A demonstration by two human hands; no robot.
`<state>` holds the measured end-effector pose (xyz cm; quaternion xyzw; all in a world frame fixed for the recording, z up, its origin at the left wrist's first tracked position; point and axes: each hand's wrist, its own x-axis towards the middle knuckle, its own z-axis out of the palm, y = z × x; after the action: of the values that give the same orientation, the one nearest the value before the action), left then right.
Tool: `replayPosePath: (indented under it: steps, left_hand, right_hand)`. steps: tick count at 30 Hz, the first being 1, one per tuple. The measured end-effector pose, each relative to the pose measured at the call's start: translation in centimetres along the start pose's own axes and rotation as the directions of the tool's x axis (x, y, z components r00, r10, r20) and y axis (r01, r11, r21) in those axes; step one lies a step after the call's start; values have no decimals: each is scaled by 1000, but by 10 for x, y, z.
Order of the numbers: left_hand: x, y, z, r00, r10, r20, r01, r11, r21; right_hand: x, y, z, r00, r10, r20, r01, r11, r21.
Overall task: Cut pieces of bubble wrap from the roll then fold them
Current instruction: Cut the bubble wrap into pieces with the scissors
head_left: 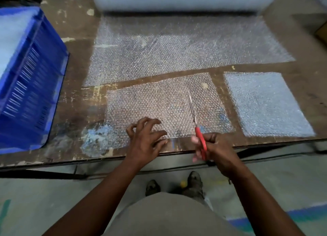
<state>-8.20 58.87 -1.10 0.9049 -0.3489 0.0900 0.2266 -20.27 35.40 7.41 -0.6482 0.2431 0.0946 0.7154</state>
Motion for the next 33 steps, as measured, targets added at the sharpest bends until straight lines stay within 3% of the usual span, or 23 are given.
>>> replayPosePath:
  steps: [4,8,14,25,33]
  left_hand:
    - [2,6,4,998,8,68,-5,998,-56]
    - [7,11,3,995,29,94,-23,998,-66]
    - [18,19,5,995,-47,93,54,996,-74]
    - [20,23,13,990,77,118,-92,987,133]
    - [20,24,18,998,-6,58,3,999,47]
  right_hand:
    - [-44,45,19,968,227,105,-243,952,184]
    - [-63,73,23,937,333,108,-348,919,184]
    - [-60,79,23,921,370,125,-386,910,153]
    - [-55,77,26,919,373,130,-386,918,95]
    - [-50,79,28,919,374,128,-387,916,104]
